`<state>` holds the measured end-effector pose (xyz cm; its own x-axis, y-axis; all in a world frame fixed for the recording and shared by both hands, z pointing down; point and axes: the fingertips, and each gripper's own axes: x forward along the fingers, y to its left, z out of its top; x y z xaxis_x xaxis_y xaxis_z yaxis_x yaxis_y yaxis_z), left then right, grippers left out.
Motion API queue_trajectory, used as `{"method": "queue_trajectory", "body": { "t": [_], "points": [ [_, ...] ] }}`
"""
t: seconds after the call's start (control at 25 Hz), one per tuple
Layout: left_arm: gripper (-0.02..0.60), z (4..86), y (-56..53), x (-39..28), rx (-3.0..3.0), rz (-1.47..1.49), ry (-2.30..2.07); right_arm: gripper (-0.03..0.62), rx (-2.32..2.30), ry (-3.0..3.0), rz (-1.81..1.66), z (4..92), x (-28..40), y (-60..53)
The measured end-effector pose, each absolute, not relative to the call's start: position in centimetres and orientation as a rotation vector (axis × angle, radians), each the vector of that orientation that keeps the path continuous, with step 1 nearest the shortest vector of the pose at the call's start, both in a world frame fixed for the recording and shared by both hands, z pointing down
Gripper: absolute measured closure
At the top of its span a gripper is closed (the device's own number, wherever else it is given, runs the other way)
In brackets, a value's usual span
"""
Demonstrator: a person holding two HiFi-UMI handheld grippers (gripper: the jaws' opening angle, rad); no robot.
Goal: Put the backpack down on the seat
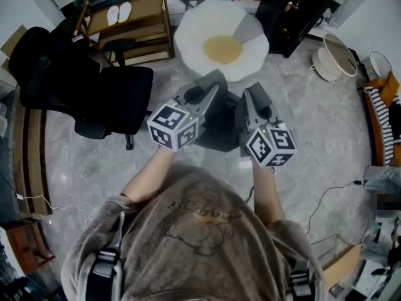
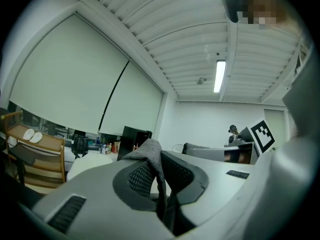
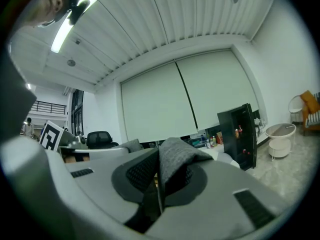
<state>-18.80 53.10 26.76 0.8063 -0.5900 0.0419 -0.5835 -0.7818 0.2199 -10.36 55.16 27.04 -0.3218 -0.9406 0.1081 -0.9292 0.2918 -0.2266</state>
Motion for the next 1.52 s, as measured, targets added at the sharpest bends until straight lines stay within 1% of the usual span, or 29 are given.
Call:
{"method": "queue_trajectory", "body": {
  "t": [0.56, 1.16, 1.52],
  "points": [
    [0.548, 28.2, 43.1, -15.1, 2.756, 0.008, -0.844, 0.560, -1.820, 2.463, -0.431, 28.3, -7.0, 45.4],
    [0.548, 28.4, 29.8, -13.2, 2.738, 0.053, -0.767, 0.562, -1.806, 2.426, -0.489, 28.5, -5.1, 32.9],
    [0.548, 28.4, 24.4, -12.7, 2.768, 0.046, -0.713, 0.562, -1.838, 2.388, -0.472, 28.6, -4.3, 27.3]
  ]
}}
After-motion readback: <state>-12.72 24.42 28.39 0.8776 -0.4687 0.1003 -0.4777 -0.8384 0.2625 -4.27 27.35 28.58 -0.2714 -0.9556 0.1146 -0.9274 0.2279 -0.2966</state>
